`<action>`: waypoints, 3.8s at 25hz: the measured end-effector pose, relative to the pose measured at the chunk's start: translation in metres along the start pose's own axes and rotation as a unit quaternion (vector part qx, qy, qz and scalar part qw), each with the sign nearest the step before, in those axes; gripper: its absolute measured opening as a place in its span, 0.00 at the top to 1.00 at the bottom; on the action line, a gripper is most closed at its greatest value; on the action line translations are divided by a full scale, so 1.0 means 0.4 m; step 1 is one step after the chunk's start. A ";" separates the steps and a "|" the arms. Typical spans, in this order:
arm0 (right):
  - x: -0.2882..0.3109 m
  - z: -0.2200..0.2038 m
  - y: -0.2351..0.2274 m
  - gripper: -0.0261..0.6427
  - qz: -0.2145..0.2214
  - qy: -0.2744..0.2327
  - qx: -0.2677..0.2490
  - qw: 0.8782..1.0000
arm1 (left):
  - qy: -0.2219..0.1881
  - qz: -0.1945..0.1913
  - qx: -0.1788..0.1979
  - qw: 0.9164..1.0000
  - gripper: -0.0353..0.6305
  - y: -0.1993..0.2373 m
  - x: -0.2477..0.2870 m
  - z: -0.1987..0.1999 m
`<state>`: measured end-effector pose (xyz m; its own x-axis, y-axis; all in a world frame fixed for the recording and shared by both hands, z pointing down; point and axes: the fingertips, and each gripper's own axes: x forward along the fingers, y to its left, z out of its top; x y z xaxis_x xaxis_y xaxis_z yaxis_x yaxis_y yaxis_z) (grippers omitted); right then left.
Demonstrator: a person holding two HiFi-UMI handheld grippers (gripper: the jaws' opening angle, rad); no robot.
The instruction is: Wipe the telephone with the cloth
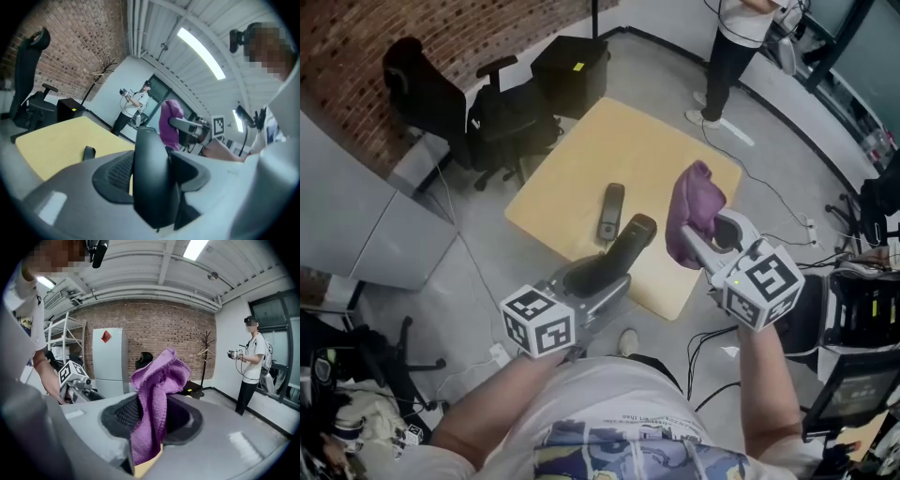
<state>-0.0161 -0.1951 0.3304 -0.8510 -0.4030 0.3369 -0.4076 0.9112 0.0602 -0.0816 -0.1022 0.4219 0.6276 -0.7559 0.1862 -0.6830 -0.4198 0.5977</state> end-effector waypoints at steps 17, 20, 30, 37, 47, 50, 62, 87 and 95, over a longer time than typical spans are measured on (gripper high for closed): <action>0.046 -0.168 0.217 0.79 0.102 0.048 0.044 0.993 | -0.089 -0.071 -0.251 0.961 0.57 0.019 0.011 0.045; 0.045 -0.171 0.255 0.79 0.122 0.048 0.045 0.990 | -0.098 -0.089 -0.268 0.954 0.57 0.009 0.012 0.067; 0.007 -0.201 0.360 0.79 0.197 0.059 0.012 0.979 | -0.127 -0.122 -0.290 0.941 0.57 0.004 0.017 0.122; 0.009 -0.193 0.251 0.79 0.138 0.055 0.026 0.989 | -0.134 -0.144 -0.299 0.934 0.57 -0.014 0.003 0.132; 0.060 -0.166 0.250 0.79 0.169 0.059 0.010 0.984 | -0.140 -0.169 -0.327 0.919 0.57 -0.016 0.027 0.134; 0.058 -0.186 0.299 0.79 0.188 0.059 0.000 0.980 | -0.143 -0.171 -0.328 0.918 0.57 -0.005 0.018 0.123; 0.017 -0.213 0.351 0.79 0.225 0.087 -0.020 0.970 | -0.148 -0.180 -0.334 0.913 0.57 0.001 0.015 0.165; 0.049 -0.208 0.336 0.78 0.206 0.126 -0.007 0.970 | -0.139 -0.201 -0.359 0.901 0.57 0.026 0.061 0.208; -0.005 -0.198 0.338 0.79 0.182 0.113 -0.012 0.977 | -0.139 -0.204 -0.363 0.899 0.57 0.040 0.066 0.184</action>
<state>-0.0435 -0.0643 0.4123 -0.8417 -0.0260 0.5394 -0.0826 0.9933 -0.0810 -0.1035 -0.1658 0.3790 0.5842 -0.7524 -0.3044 0.0690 -0.3276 0.9423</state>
